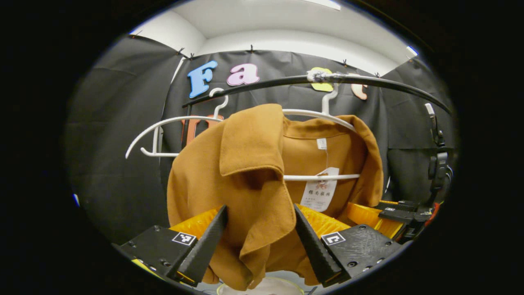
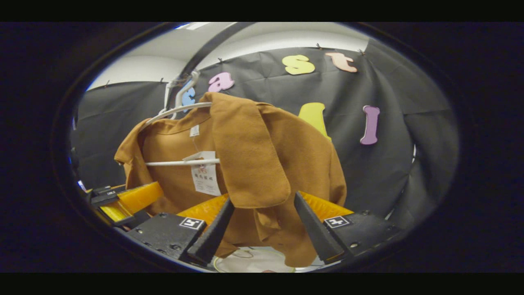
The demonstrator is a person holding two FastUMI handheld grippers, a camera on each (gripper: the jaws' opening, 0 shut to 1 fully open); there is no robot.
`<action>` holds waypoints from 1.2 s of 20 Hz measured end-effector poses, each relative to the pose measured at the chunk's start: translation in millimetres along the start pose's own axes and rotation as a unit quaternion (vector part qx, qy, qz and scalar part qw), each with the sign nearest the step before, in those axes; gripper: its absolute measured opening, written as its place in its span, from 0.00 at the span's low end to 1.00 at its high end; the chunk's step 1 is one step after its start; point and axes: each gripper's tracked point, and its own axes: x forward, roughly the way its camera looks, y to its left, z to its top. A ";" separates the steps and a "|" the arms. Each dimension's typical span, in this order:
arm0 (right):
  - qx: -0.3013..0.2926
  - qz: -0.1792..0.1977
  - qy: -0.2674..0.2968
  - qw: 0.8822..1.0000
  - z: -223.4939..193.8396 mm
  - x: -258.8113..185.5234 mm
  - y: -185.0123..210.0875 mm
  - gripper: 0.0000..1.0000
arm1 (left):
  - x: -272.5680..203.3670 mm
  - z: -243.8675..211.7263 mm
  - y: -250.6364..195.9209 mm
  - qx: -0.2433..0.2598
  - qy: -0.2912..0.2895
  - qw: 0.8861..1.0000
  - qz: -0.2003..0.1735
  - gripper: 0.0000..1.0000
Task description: Grasp the clothes on the hanger with both hands and then place them into the laundry hamper below.
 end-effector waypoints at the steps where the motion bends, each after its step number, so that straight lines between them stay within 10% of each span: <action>1: 0.016 0.009 0.002 1.000 0.1 4.8 2.6 0.90 | 5.1 -1.1 3.3 -0.010 0.002 1.000 0.006 0.96; 5: 0.058 0.018 0.010 0.998 -0.8 19.9 -1.1 0.78 | 18.6 -0.8 11.0 -0.046 -0.002 0.999 0.020 1.00; 14: 0.096 0.034 -0.001 0.995 7.5 16.8 -21.2 0.21 | 35.6 -0.3 27.7 -0.056 0.011 0.998 0.027 0.15; 24: 0.162 0.049 -0.027 0.985 36.3 -7.5 -58.3 0.07 | 14.1 8.5 29.0 -0.077 0.014 0.997 0.012 0.05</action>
